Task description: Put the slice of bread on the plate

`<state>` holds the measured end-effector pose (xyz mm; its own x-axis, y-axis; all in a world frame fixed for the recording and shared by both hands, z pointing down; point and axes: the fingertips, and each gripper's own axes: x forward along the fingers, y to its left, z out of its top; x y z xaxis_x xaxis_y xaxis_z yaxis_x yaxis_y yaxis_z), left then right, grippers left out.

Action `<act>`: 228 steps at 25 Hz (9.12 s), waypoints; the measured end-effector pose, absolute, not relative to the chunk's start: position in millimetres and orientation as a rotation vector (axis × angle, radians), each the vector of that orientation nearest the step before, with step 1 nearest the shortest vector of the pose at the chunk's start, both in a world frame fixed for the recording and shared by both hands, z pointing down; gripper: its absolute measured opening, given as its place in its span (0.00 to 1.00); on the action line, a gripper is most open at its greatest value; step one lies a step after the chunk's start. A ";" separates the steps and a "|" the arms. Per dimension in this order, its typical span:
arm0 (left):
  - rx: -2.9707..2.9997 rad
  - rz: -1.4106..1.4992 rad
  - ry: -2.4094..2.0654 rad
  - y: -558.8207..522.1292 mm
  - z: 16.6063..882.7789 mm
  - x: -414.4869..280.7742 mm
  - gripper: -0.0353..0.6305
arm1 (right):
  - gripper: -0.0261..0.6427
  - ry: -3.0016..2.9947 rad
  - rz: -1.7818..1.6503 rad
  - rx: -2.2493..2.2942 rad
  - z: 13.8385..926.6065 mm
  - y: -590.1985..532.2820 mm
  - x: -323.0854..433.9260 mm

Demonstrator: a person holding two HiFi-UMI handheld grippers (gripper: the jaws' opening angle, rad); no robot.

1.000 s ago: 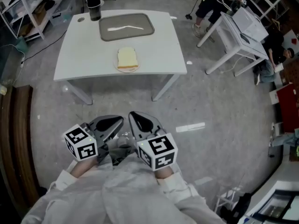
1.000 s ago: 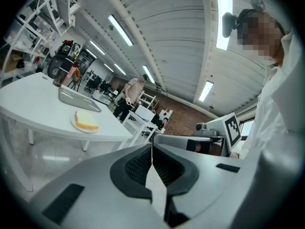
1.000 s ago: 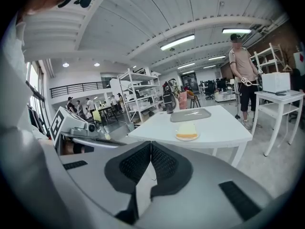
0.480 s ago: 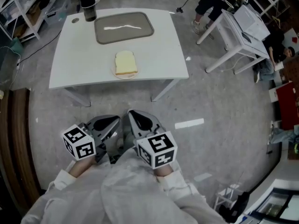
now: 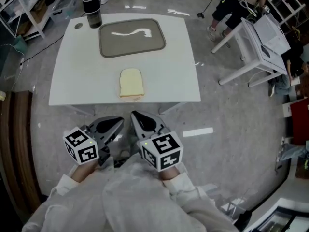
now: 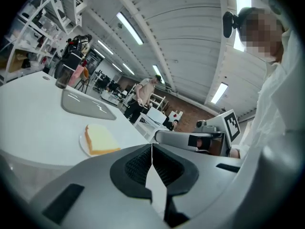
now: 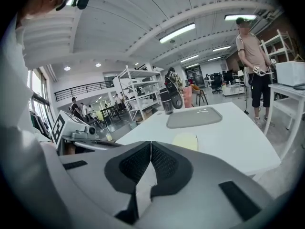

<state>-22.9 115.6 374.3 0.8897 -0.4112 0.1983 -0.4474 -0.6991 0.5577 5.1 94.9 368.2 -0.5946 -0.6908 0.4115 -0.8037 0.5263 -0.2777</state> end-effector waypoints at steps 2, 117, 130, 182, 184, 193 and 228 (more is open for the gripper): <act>2.420 0.071 -0.650 89.3 375.3 -23.9 0.07 | 0.06 -2.522 0.639 1.221 368.1 71.3 4.9; 1.945 0.614 -0.848 -95.1 542.3 -58.1 0.18 | 0.15 -2.071 1.048 1.166 548.9 -90.9 71.8; 1.969 0.628 -0.891 -93.9 542.7 -56.8 0.18 | 0.15 -2.084 1.051 1.171 549.9 -91.2 73.6; 1.982 0.593 -0.812 -140.1 507.3 -42.1 0.17 | 0.10 -2.023 1.066 1.075 517.5 -140.2 90.1; 1.962 0.585 -0.789 -143.4 508.4 -46.4 0.17 | 0.10 -2.016 1.082 1.070 516.6 -144.6 85.7; 1.942 0.540 -0.738 -172.2 500.7 -59.2 0.17 | 0.10 -2.014 1.118 1.058 503.3 -174.3 73.2; 1.959 0.457 -0.685 -340.8 494.4 -78.6 0.17 | 0.10 -2.009 1.180 1.162 496.0 -348.6 55.9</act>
<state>-78.6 -340.8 494.4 0.7710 -0.2704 0.5766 -0.6363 -0.3677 0.6782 55.9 -348.6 496.0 -0.4885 -0.4080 0.7713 -0.8724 0.2476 -0.4215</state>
